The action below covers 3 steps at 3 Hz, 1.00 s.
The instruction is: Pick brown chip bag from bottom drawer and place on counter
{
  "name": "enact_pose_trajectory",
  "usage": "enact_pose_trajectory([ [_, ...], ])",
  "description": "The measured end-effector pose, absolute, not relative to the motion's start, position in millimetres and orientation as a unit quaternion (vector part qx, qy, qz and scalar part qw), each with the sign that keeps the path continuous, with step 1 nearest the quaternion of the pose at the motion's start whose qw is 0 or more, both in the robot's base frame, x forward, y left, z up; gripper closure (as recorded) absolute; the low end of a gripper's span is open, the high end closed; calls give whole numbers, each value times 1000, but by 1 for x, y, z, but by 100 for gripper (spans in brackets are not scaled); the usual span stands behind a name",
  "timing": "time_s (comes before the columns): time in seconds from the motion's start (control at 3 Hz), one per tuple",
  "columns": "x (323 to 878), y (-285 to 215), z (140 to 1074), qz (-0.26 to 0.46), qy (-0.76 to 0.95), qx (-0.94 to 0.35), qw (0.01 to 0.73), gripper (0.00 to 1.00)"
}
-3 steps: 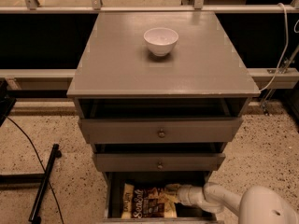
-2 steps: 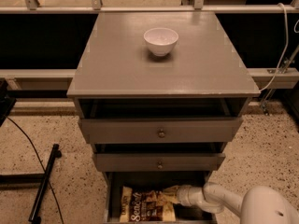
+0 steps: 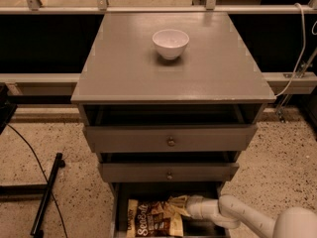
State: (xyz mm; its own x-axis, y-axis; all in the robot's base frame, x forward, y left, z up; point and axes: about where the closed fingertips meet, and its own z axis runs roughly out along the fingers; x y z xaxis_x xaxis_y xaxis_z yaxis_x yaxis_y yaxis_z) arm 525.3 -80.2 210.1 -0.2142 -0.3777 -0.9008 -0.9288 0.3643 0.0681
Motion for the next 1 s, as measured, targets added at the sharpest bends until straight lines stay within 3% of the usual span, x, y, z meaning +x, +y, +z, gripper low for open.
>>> enact_pose_trajectory([
  [0.33, 513, -75, 245, 335, 675, -475, 456, 100],
  [1.0, 454, -97, 373, 287, 585, -522, 551, 100],
])
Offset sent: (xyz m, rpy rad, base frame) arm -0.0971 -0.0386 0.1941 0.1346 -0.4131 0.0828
